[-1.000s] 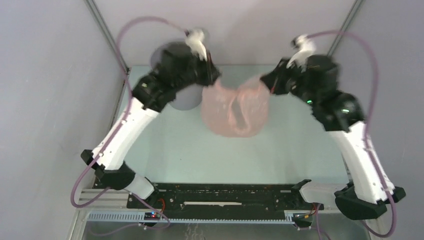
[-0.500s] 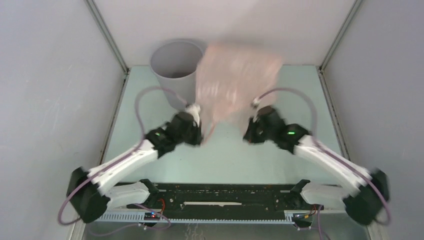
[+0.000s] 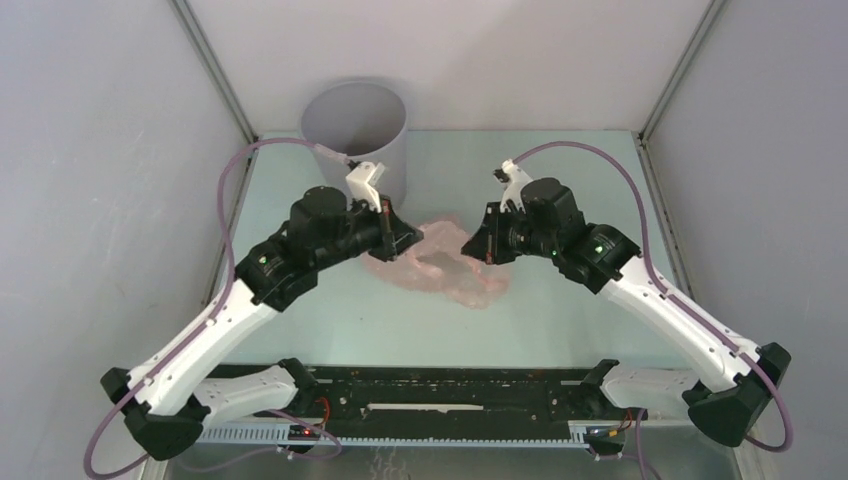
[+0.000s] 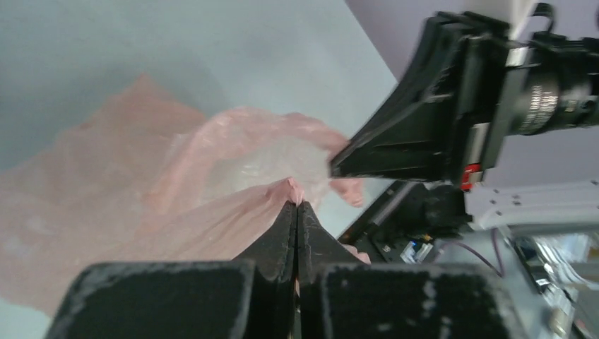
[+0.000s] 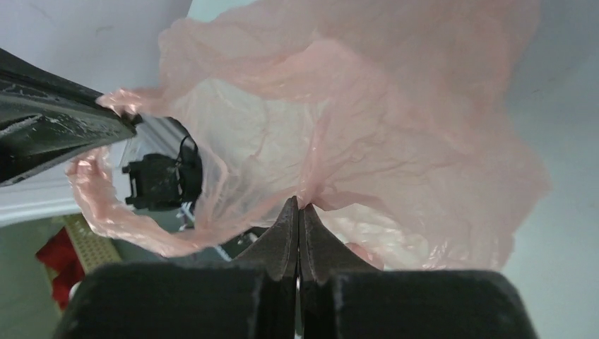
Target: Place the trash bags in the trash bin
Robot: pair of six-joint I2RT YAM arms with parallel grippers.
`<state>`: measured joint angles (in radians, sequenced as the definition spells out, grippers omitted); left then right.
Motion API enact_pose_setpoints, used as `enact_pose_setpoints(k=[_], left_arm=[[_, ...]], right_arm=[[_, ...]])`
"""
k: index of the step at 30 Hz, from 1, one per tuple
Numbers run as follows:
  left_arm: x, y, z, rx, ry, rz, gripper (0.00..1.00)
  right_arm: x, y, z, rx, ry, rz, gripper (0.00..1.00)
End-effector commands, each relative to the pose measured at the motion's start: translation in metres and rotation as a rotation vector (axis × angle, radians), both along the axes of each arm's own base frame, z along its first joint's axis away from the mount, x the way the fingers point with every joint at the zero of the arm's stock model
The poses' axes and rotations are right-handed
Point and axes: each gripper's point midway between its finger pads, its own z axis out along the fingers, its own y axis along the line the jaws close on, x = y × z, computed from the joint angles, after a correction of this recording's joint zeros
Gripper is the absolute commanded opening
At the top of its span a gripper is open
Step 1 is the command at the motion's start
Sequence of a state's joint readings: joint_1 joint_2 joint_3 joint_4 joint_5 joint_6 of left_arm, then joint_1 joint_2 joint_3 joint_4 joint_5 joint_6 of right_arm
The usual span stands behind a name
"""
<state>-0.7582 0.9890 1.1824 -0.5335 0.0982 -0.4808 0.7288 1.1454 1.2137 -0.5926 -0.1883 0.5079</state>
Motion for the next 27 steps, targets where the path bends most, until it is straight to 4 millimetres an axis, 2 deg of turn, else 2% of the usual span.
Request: enact_pose_setpoints(k=[1,4,10,18,22,24,27], left_arm=[[-0.019,-0.035,0.015,-0.086,0.043,-0.166,0.00],[-0.022,-0.045,0.029,-0.134,0.037,-0.197,0.00],[-0.025,-0.056,0.033,-0.146,0.053,-0.241,0.00],[-0.013,-0.056,0.029,-0.133,0.066,-0.186,0.00],[-0.008,-0.048,0.028,-0.135,0.062,-0.140,0.00],[-0.003,-0.037,0.026,-0.135,0.055,-0.098,0.00],[0.015,-0.004,0.007,-0.097,0.087,0.065,0.00]], right_arm=[[-0.018,0.021,0.003,0.082,0.078,0.097,0.00],[-0.016,0.022,0.021,0.151,0.067,0.071,0.00],[-0.014,0.020,0.041,0.237,0.074,0.033,0.00],[-0.020,0.022,0.052,0.301,0.095,0.047,0.01],[-0.024,0.018,0.053,0.345,0.108,0.037,0.02],[-0.021,0.006,0.056,0.337,0.077,0.003,0.01],[-0.004,-0.037,0.041,0.238,0.038,-0.174,0.00]])
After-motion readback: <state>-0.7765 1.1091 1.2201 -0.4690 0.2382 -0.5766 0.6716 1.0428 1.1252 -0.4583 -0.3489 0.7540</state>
